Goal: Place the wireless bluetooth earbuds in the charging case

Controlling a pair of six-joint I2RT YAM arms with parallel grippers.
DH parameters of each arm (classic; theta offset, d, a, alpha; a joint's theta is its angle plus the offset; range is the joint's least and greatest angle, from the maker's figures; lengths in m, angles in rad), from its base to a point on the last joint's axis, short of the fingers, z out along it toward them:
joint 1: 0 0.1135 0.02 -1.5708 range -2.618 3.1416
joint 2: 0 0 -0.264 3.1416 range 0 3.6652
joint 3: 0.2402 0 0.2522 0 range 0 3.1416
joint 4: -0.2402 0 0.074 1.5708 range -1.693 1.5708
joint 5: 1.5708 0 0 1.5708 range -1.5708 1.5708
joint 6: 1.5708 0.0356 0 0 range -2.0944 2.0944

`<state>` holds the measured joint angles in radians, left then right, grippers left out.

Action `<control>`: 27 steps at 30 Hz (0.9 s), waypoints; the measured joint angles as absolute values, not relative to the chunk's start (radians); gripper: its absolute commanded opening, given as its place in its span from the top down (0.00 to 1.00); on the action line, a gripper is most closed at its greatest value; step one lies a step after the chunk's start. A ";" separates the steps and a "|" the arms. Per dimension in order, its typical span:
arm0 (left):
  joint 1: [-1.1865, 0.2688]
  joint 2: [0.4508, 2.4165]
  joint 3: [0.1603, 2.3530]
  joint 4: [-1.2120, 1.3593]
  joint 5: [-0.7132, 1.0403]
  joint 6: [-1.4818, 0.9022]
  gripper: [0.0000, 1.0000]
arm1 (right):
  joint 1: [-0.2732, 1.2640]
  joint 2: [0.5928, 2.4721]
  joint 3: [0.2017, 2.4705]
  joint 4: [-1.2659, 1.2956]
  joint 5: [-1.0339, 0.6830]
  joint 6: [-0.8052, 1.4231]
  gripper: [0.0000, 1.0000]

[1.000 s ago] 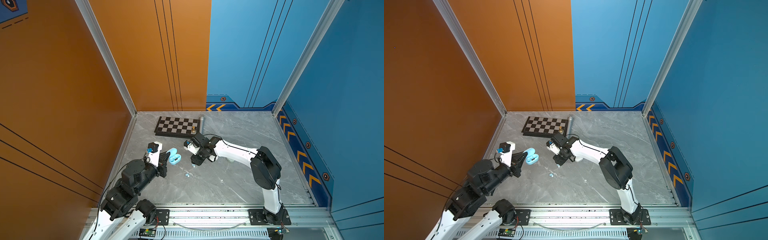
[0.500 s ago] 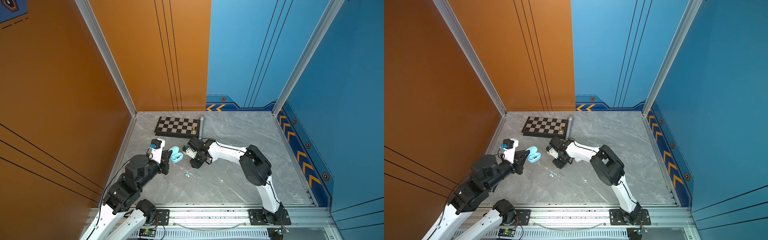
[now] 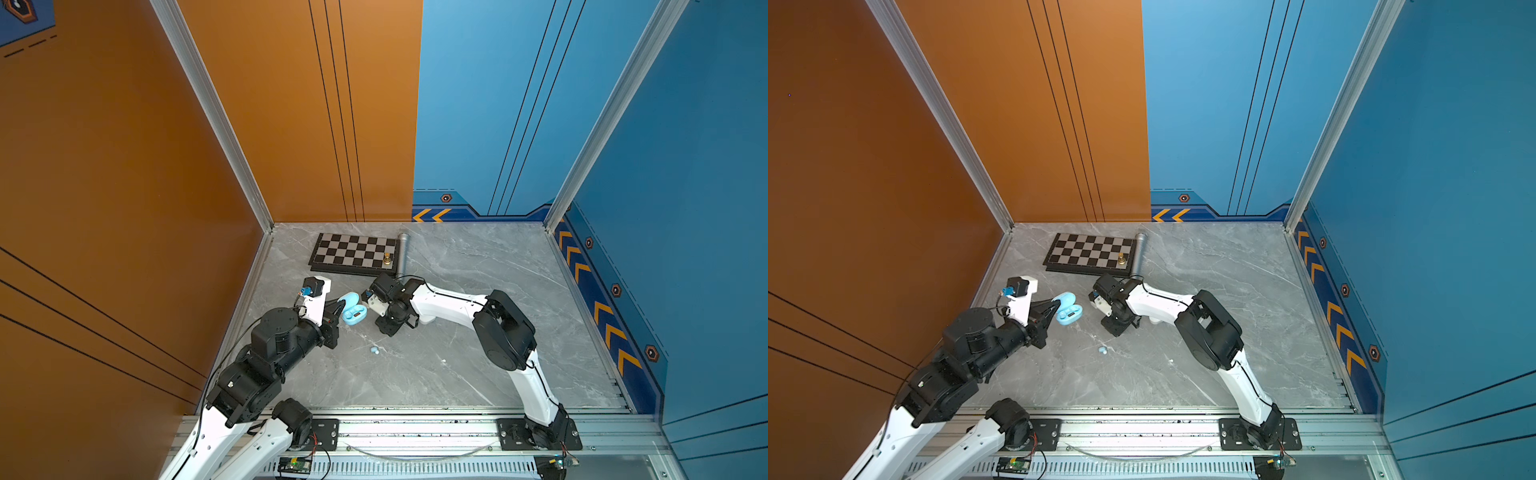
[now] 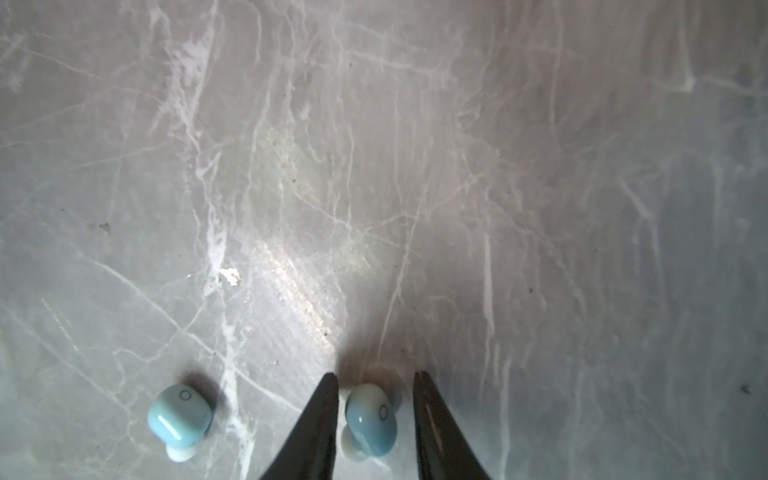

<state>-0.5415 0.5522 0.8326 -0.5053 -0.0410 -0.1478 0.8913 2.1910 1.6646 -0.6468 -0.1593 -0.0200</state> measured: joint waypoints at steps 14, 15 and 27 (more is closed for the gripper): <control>-0.545 0.575 0.846 -0.506 -0.040 -0.147 1.00 | 0.893 2.192 1.666 -0.647 -0.134 -0.014 0.85; -0.546 0.577 0.847 -0.506 -0.039 -0.147 1.00 | 0.890 2.192 1.666 -0.647 -0.135 -0.009 0.86; -0.619 0.720 0.837 -0.373 -0.023 -0.083 1.00 | 0.747 2.017 1.604 -0.697 -0.219 0.119 0.85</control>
